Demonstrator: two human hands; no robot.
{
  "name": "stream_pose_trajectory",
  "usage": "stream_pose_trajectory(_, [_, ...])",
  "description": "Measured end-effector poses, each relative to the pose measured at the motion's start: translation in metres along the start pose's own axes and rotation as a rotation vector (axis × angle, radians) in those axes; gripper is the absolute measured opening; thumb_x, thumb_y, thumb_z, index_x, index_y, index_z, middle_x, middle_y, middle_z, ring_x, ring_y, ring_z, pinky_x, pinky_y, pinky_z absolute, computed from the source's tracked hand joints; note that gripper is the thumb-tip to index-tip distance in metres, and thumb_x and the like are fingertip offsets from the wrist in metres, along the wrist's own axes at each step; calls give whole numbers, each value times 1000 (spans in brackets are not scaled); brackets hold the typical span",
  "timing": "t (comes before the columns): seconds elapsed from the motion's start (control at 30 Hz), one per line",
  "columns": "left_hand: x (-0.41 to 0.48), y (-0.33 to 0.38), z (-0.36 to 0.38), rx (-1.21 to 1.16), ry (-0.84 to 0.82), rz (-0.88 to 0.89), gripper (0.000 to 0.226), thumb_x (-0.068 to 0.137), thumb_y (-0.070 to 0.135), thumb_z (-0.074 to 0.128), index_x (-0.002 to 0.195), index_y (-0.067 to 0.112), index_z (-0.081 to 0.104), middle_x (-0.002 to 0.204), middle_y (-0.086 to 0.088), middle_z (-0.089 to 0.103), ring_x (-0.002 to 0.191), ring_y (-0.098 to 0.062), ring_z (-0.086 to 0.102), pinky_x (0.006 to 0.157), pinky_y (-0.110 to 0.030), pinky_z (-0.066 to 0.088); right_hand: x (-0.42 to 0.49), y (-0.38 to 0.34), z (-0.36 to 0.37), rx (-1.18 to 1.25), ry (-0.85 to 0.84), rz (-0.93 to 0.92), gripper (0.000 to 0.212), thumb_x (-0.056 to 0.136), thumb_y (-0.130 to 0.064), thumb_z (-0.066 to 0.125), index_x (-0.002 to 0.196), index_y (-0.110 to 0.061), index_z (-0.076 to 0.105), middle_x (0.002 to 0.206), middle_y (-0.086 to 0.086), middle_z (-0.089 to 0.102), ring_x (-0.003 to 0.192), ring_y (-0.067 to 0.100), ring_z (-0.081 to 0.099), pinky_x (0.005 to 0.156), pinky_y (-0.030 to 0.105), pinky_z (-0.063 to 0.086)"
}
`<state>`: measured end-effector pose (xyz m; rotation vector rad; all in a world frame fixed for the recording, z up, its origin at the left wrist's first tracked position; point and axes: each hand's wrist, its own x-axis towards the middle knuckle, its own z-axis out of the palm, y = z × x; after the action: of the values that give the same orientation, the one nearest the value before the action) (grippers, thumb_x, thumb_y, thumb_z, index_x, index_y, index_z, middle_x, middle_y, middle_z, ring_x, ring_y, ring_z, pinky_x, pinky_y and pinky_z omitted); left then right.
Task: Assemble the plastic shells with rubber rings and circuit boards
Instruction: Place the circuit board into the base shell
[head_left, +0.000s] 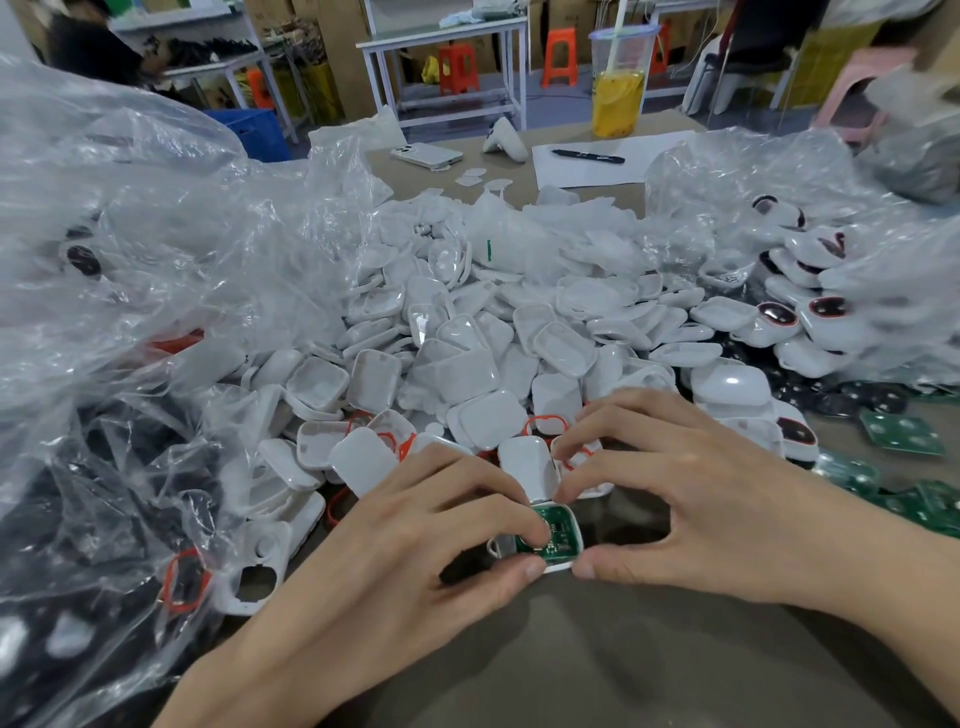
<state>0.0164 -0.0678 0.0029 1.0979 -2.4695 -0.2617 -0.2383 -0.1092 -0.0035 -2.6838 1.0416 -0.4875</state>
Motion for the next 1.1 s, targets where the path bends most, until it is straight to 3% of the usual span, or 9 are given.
stream_pose_trajectory(0.5, [0,-1,1,2,-14,-5,15,100,46,59,108,38,69,114,22,58,112,-2,53,94,-21,42,-2,-1,-2,-5,7,1,40,83,-78,53,111,-50,57,126,-32,48,132,-1,35,106,25,33])
stream_pose_trajectory(0.73, [-1,1,-1,-7,-9,-18,15,101,41,58,107,36,71,112,20,59,111,-5,54,92,-24,44,0,-9,-1,31,-16,-53,25,85,-67,60,104,-50,63,119,-30,54,127,-1,41,106,23,30])
stream_pose_trajectory(1.0, [0,-4,-9,31,276,-167,24,100,33,52,104,24,73,99,18,67,98,-8,59,87,-33,47,0,-9,1,40,7,-42,25,85,-62,62,103,-46,67,114,-27,58,116,0,47,100,25,38])
stream_pose_trajectory(1.1, [1,-2,-10,47,257,-173,23,99,32,52,103,24,73,98,18,67,97,-9,59,87,-34,46,0,-10,1,34,6,-43,25,86,-62,61,104,-46,67,112,-27,57,113,2,48,98,24,38])
